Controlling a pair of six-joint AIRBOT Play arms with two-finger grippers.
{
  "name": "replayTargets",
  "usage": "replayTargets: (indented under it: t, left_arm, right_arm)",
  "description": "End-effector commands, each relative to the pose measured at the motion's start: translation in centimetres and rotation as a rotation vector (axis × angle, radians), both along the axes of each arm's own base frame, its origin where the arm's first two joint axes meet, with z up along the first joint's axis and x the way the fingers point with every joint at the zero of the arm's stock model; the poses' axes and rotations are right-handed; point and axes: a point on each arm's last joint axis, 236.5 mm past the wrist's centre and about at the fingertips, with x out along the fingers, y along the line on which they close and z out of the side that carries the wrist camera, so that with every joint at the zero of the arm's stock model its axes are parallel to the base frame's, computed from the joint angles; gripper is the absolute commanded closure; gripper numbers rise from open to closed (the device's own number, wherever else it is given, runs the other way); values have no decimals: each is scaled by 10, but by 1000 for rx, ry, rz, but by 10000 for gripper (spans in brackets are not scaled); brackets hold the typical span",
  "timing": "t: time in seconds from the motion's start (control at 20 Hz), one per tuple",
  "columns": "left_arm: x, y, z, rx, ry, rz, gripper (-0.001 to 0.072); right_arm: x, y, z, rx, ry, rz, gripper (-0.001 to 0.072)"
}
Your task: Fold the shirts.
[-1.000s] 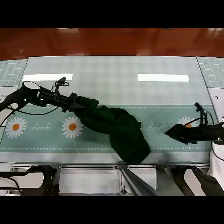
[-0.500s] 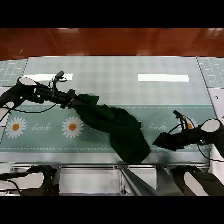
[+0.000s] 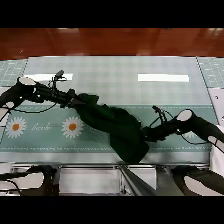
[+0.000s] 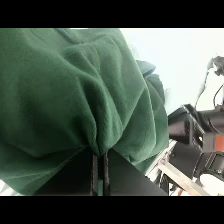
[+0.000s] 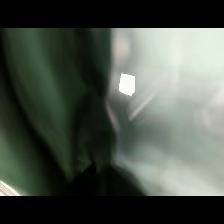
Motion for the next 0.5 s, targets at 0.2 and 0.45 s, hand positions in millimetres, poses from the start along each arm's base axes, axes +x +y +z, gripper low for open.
replayTargets:
  t: [0.2,0.45]
  left_arm:
    - [41,40,86,20,-249,118,687]
    - [52,65,310,-10,-846,299,687]
  right_arm:
    - [112,-31,122,-131,-385,75,682]
    - [174,-116,400,-276,-1023,-139,683]
